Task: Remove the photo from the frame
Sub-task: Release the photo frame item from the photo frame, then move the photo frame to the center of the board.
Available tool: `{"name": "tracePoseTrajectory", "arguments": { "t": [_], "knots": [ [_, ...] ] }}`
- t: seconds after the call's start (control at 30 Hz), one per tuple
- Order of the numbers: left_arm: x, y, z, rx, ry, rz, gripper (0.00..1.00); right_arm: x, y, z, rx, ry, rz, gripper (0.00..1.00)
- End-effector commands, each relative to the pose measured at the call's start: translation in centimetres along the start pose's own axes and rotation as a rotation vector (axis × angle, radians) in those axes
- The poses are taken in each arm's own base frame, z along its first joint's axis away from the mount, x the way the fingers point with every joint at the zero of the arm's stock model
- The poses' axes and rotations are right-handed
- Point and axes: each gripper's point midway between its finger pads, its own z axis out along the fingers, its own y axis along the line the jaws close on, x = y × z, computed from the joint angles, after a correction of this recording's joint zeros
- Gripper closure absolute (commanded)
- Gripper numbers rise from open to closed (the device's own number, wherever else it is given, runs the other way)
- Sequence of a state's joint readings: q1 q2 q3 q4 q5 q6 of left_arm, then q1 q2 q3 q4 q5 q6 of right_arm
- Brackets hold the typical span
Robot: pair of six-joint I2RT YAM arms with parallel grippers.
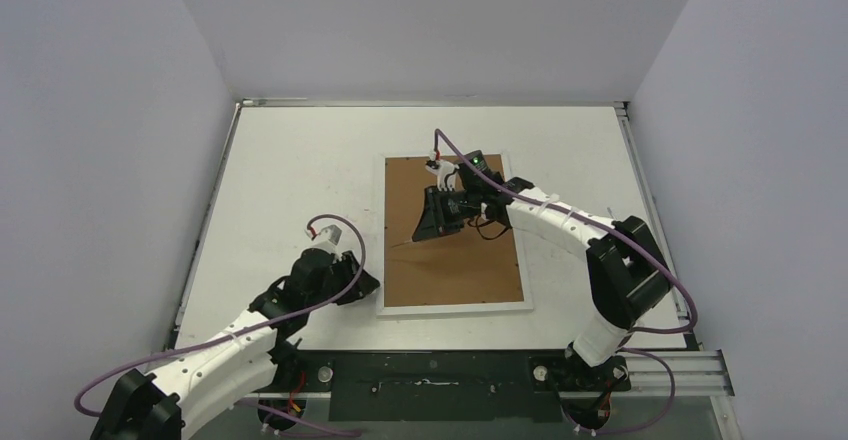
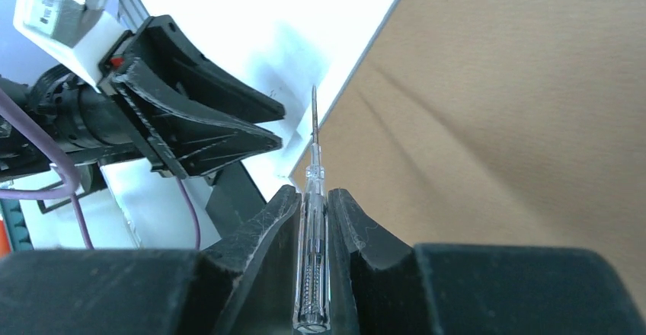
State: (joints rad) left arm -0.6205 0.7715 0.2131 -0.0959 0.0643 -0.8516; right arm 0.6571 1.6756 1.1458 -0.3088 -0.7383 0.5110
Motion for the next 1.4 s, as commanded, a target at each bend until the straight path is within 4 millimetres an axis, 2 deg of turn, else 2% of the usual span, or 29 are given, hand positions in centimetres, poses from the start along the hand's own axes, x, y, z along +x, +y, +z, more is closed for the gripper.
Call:
{"name": "tracePoseTrajectory", "arguments": {
  "t": [0.0, 0.13, 0.27, 0.43, 0.6, 0.9, 0.97, 1.03, 1.1, 1.37],
  "knots": [
    [-3.6, -1.5, -0.2, 0.018, -0.098, 0.000, 0.61, -1.6, -0.8, -1.4, -0.005, -0.049, -0.066, 0.95],
    [-7.2, -1.6, 0.6, 0.013, -0.184, 0.000, 0.48, -2.3, -3.0, -1.1, 0.017, -0.058, -0.039, 0.94],
    [-10.3, -2.5, 1.8, 0.004, -0.223, 0.049, 0.38, -2.9, -4.4, -0.9, 0.032, -0.066, -0.035, 0.94],
    [-12.3, -2.8, 3.9, -0.047, -0.211, 0.110, 0.40, -3.7, -5.2, -1.5, 0.027, -0.093, -0.025, 0.94],
    [-12.8, -2.2, 6.0, -0.129, -0.173, 0.171, 0.45, -4.2, -6.0, -2.9, 0.024, -0.139, -0.004, 0.95],
    [-11.5, -1.0, 9.2, -0.224, -0.068, 0.222, 0.51, -4.3, -6.2, -5.2, 0.042, -0.207, 0.004, 0.95],
    [-11.1, -0.5, 9.6, -0.243, -0.046, 0.221, 0.61, -4.1, -6.1, -5.4, 0.040, -0.212, 0.001, 0.95],
    [-10.8, -0.3, 9.8, -0.248, -0.031, 0.234, 0.72, -3.8, -6.0, -5.6, 0.042, -0.212, 0.002, 0.95],
    [-9.7, 0.0, 9.5, -0.267, 0.014, 0.271, 0.78, -3.6, -6.0, -5.9, 0.043, -0.215, 0.003, 0.95],
    [-6.5, -0.8, 8.9, -0.254, 0.102, 0.378, 0.83, -2.4, -6.3, -6.1, 0.057, -0.205, 0.010, 0.95]
  ]
}}
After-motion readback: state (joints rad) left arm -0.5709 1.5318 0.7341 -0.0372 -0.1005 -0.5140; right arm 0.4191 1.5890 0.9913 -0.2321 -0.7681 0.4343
